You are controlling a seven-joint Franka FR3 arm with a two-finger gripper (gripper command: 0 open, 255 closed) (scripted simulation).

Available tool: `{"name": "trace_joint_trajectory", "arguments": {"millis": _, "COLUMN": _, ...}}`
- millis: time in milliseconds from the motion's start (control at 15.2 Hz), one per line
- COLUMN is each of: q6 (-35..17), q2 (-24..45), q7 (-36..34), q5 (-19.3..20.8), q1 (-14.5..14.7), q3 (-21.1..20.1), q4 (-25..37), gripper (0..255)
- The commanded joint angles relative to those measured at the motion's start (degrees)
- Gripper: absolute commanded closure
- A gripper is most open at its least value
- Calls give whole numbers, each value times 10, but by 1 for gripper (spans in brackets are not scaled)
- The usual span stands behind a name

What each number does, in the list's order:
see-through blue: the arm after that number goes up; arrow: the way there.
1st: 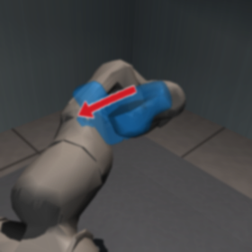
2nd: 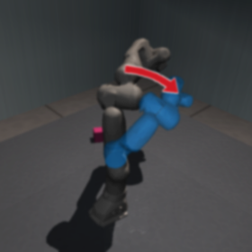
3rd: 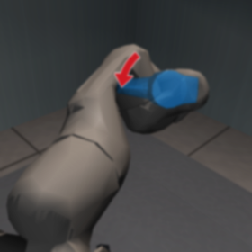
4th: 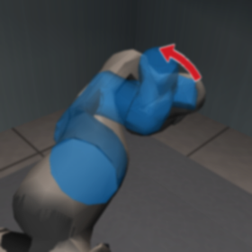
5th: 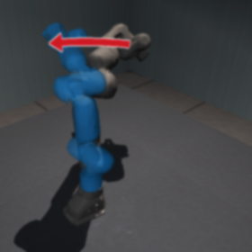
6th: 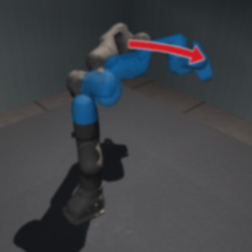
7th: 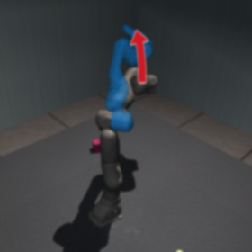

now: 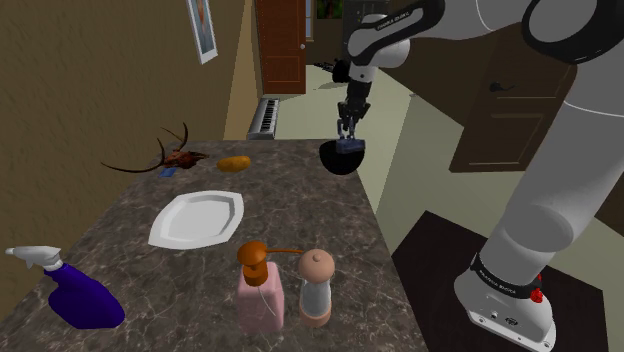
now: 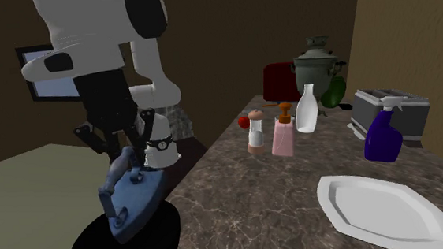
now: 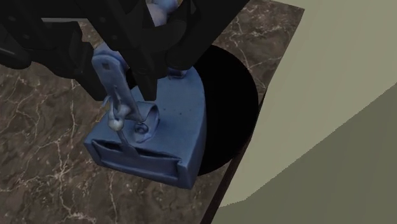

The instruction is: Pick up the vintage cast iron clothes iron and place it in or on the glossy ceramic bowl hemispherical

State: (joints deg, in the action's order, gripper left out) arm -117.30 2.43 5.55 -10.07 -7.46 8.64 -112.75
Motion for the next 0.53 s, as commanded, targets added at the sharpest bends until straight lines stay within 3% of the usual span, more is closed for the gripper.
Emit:
{"name": "trace_joint_trajectory", "arguments": {"millis": 0, "q6": -14, "q2": 6, "q7": 3, "q5": -2, "q1": 0, "q3": 0, "q4": -7, "gripper": 255}}
{"name": "trace_joint_trajectory", "arguments": {"millis": 462, "q6": -38, "q2": 15, "q7": 8, "q5": -6, "q1": 0, "q3": -1, "q4": -23, "gripper": 255}}
